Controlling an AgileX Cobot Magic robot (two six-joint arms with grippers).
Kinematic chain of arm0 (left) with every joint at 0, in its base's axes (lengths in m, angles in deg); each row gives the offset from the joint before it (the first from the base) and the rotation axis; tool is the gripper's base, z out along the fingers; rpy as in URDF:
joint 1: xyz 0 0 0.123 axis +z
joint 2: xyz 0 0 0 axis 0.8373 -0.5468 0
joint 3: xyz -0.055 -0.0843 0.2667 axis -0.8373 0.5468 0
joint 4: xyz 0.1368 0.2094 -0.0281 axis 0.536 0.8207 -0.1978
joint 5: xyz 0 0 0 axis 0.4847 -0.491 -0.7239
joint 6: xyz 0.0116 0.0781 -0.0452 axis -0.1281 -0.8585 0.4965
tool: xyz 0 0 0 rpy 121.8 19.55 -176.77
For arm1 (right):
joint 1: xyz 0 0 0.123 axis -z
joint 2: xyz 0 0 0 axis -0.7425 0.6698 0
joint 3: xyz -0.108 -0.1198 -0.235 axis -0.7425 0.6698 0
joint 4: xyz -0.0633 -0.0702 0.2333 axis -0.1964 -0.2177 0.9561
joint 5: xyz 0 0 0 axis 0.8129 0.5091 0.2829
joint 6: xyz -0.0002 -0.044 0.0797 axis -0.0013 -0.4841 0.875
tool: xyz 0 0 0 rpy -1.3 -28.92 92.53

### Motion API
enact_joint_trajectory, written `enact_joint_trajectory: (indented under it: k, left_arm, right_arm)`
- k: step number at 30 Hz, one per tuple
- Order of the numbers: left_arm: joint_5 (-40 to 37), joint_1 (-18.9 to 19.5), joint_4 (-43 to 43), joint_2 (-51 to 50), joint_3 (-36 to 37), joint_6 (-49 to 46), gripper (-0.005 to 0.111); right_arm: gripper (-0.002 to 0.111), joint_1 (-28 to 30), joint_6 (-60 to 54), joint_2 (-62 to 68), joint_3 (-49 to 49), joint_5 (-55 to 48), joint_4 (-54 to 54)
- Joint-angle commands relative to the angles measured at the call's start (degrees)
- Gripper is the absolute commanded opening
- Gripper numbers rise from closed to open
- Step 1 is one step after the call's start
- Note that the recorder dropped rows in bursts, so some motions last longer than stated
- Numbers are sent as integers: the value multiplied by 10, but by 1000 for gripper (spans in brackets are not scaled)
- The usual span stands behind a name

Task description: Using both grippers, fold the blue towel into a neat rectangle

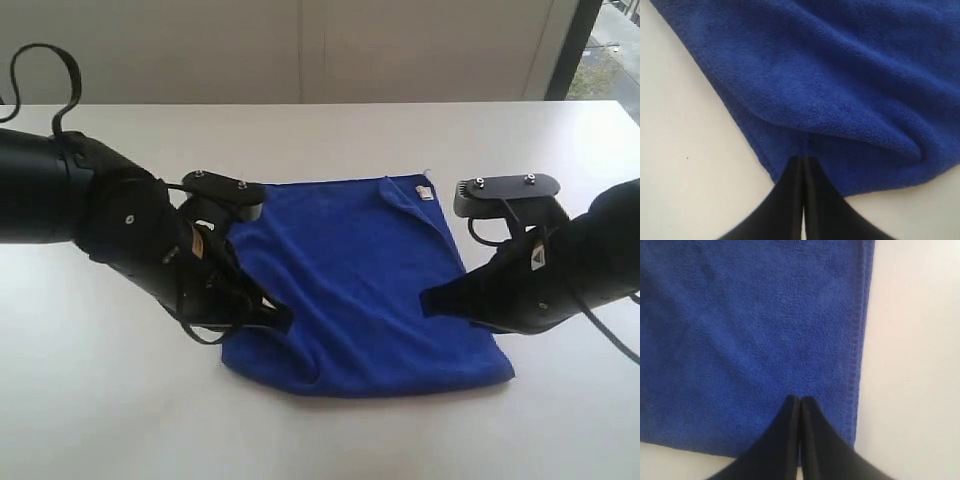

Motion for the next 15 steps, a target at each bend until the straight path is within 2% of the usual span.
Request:
enact_joint_trajectory:
  k: [1, 15]
  left_arm:
    - [7, -3, 0, 6, 5, 8, 0]
    - [22, -3, -1, -60, 5, 28, 0]
  right_arm:
    - [0, 0, -7, -3, 9, 2, 2]
    - [0, 0, -7, -3, 30, 24, 2]
